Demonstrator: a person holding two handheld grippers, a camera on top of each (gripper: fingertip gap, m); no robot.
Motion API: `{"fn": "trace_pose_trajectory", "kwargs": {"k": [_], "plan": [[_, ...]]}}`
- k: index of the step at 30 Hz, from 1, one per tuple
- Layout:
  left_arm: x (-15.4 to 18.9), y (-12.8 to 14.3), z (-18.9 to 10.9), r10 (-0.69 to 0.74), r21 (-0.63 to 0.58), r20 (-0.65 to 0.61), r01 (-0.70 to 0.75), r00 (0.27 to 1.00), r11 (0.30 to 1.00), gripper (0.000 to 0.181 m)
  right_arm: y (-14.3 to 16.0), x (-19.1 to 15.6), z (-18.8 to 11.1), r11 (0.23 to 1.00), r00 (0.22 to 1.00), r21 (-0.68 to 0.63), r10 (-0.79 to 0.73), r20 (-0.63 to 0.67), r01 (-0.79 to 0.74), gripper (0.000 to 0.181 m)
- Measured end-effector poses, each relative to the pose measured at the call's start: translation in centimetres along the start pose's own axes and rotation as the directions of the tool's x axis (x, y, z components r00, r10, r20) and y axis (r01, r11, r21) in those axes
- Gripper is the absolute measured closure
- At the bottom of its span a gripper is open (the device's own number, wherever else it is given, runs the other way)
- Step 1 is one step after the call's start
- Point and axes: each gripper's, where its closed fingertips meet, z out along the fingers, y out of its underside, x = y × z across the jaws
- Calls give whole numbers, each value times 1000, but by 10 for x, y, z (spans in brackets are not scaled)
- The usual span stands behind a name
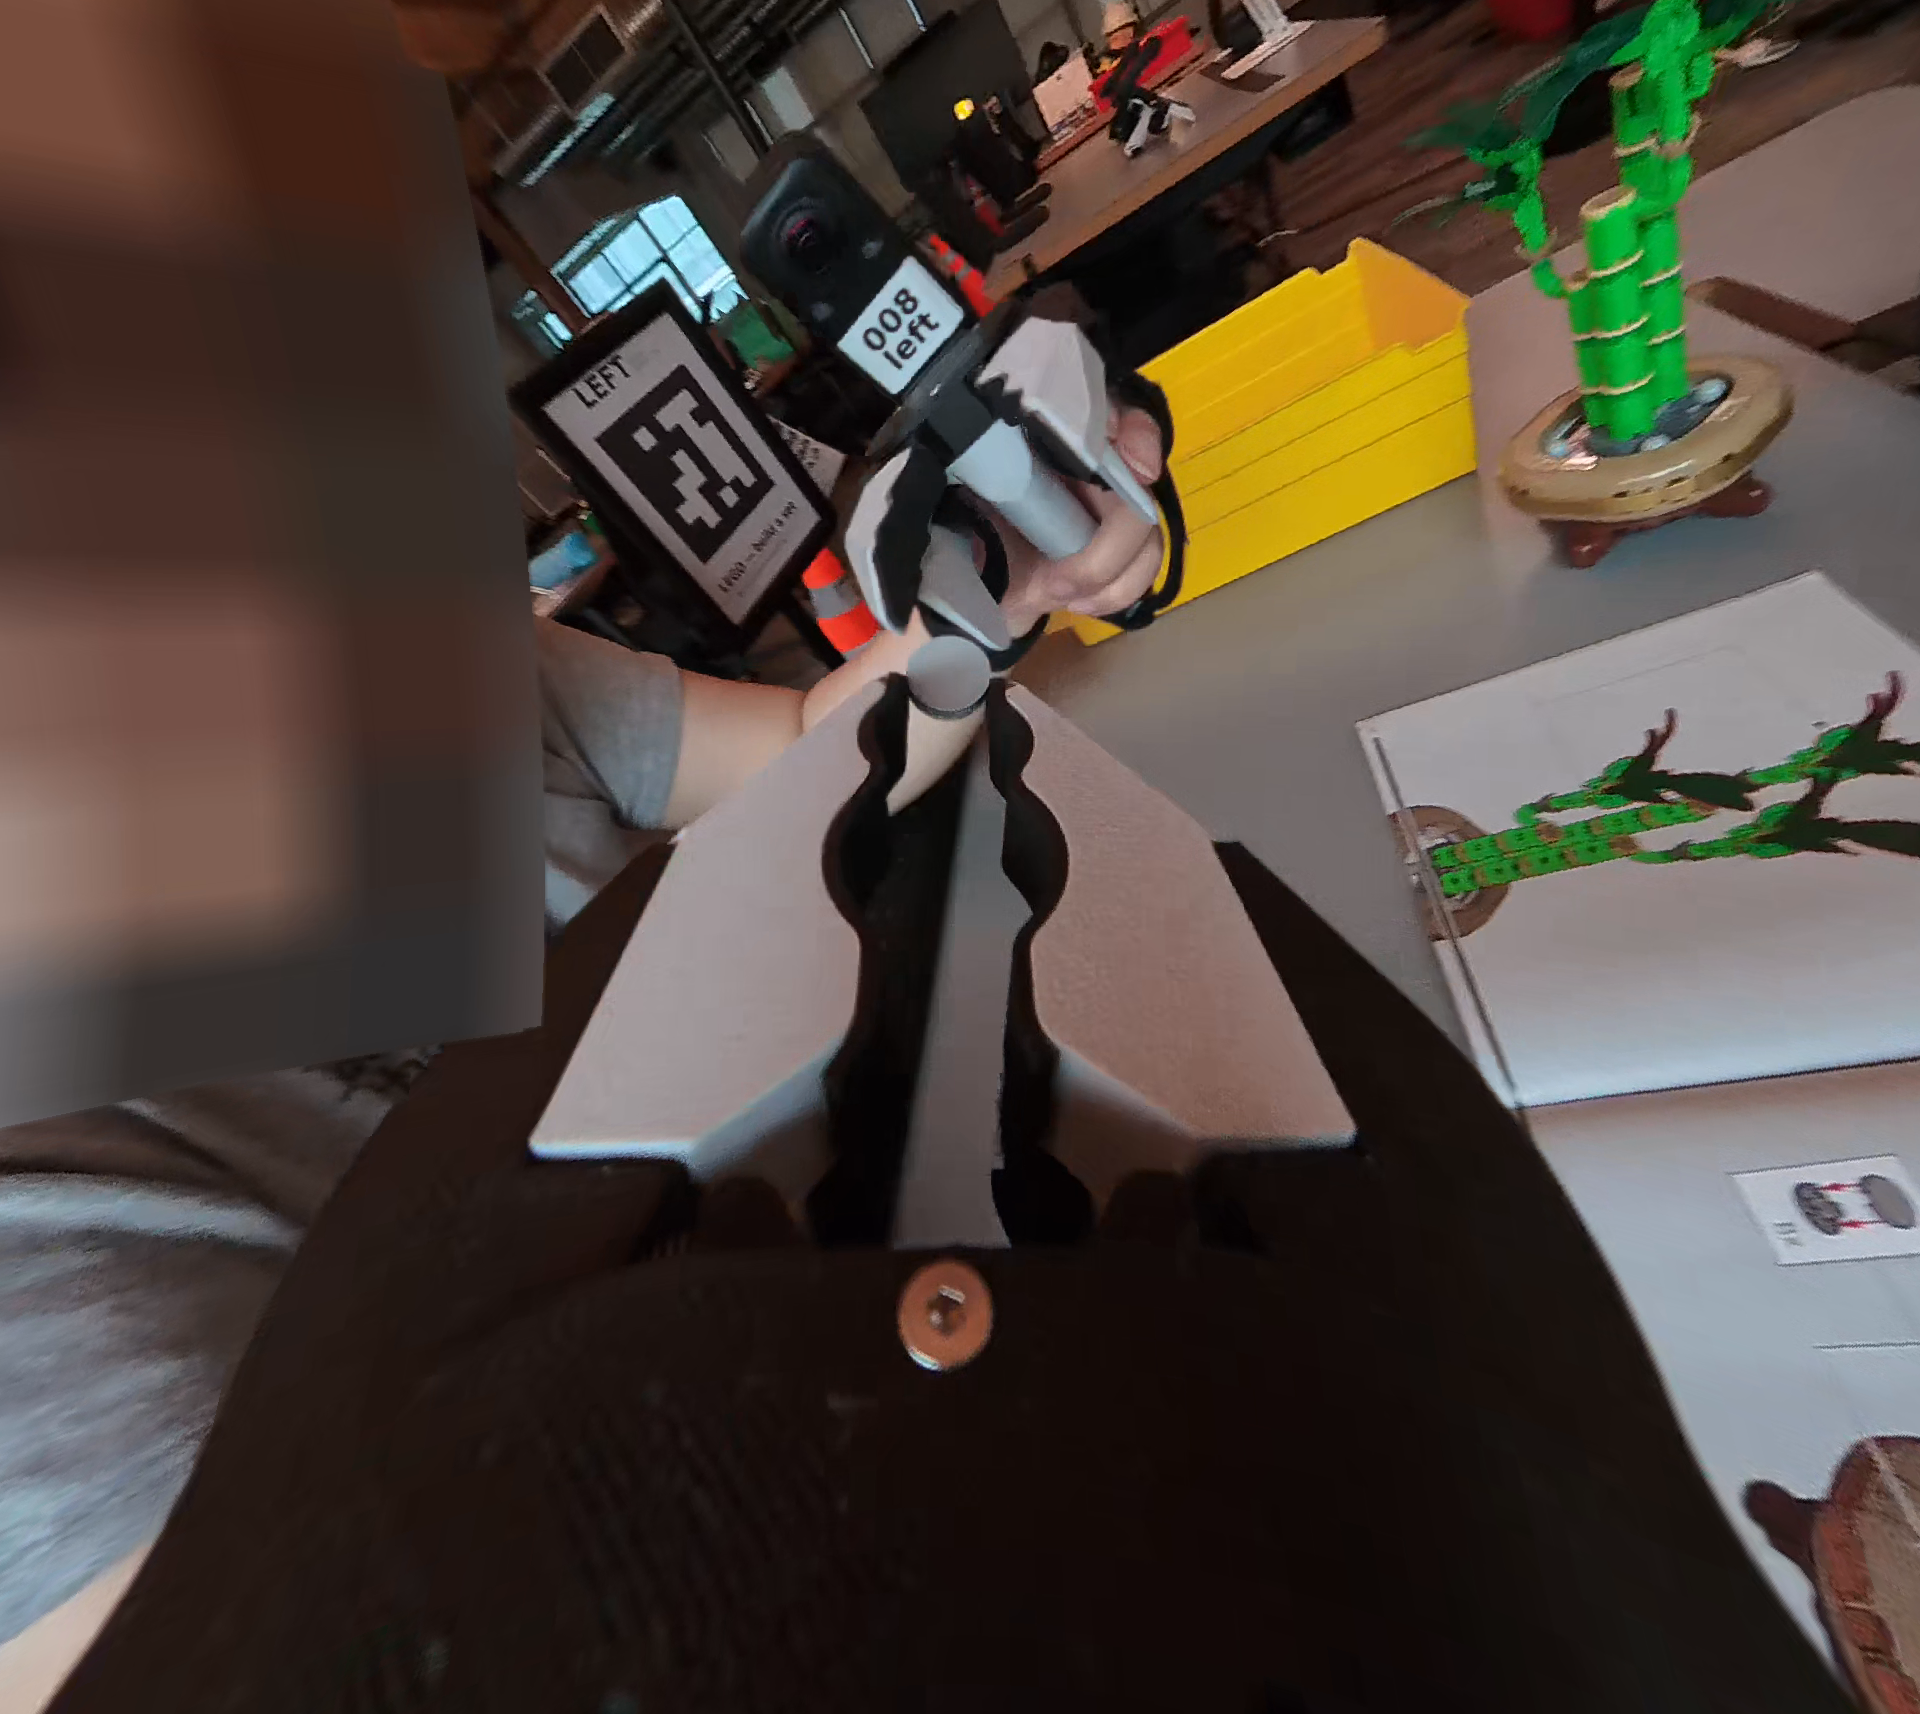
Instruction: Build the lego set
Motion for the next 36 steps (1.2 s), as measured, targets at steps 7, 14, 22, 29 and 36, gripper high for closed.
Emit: {"fn": "trace_pose_trajectory", "kwargs": {"k": [7, 14, 22, 29, 36], "plan": [[25, 15, 18, 342, -194, 27, -330, 939, 924, 148, 16, -18, 8, 994, 991, -97, 63, 119, -52, 167], [42, 17, 26, 391, -255, -16, -382, 920, 889, 149, 26, -20, 13, 983, 981, -159, 114, 156, -89, 168], [59, 18, 24, 476, -233, -92, -484, 875, 844, 171, 37, -26, 16, 968, 963, -215, 171, 206, -126, 168], [63, 23, 24, 516, -251, -123, -529, 848, 810, 176, 44, -24, 19, 956, 952, -251, 208, 223, -150, 168], [58, 24, 24, 543, -288, -120, -552, 831, 782, 176, 40, -21, 18, 960, 947, -226, 221, 233, -168, 168]]}}
